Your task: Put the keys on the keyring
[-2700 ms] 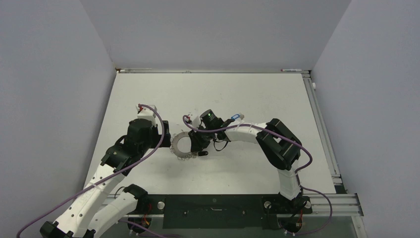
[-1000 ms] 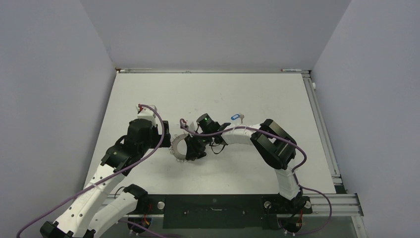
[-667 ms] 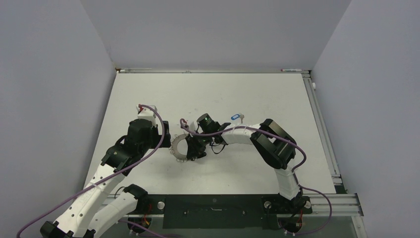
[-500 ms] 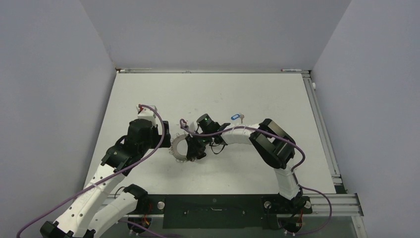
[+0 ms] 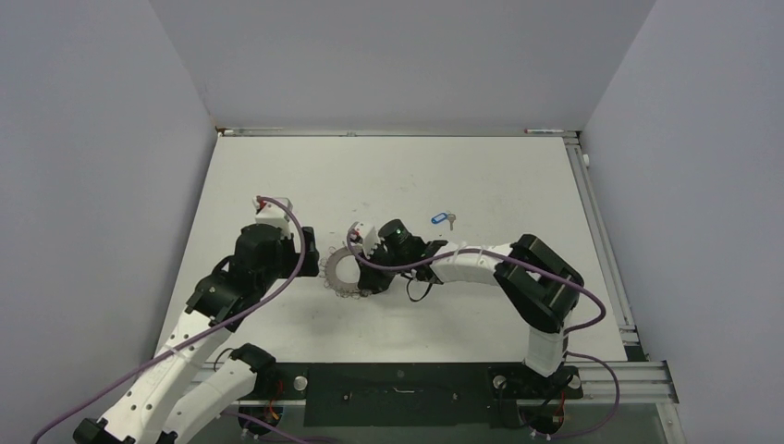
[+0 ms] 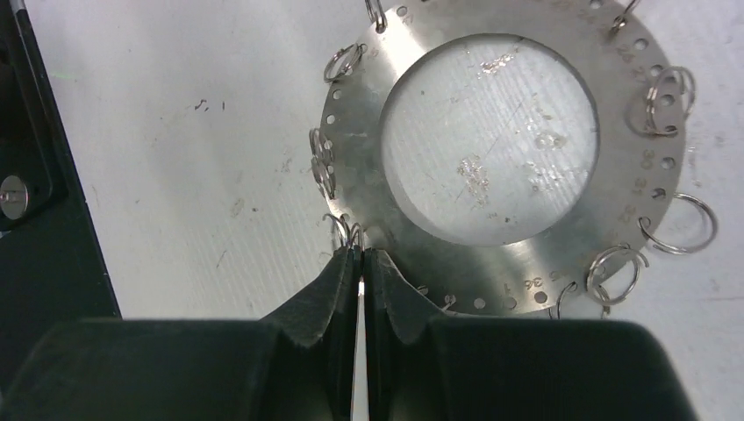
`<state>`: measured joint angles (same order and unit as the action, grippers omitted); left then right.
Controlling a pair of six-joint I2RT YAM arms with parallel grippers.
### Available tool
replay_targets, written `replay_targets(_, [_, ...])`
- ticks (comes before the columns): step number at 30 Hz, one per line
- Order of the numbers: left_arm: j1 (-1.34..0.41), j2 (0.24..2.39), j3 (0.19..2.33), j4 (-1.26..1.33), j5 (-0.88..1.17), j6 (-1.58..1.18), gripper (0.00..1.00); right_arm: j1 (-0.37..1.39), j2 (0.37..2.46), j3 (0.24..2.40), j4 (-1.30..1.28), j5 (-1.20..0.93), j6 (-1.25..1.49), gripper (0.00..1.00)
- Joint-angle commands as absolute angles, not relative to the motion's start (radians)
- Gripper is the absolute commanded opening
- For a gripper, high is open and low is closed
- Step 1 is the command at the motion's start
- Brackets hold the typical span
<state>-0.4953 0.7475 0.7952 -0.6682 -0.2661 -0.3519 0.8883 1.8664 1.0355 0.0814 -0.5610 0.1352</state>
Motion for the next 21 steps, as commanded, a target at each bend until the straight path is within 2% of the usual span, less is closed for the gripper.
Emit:
replay_targets(1, [-0.491, 0.723, 0.798, -0.609, -0.239, -0.329, 0.91, 0.929, 1.740, 1.008, 0.164, -0.390, 0.098, 0.05])
replay_targets(16, [-0.492, 0.573, 0.766, -0.520, -0.117, -0.290, 0.89, 1.042, 1.485, 0.865, 0.240, -0.101, 0.082, 0.05])
replay_targets(21, [-0.492, 0.509, 0.746, -0.465, -0.015, -0.277, 0.88, 1.060, 1.395, 0.794, 0.302, -0.023, 0.075, 0.05])
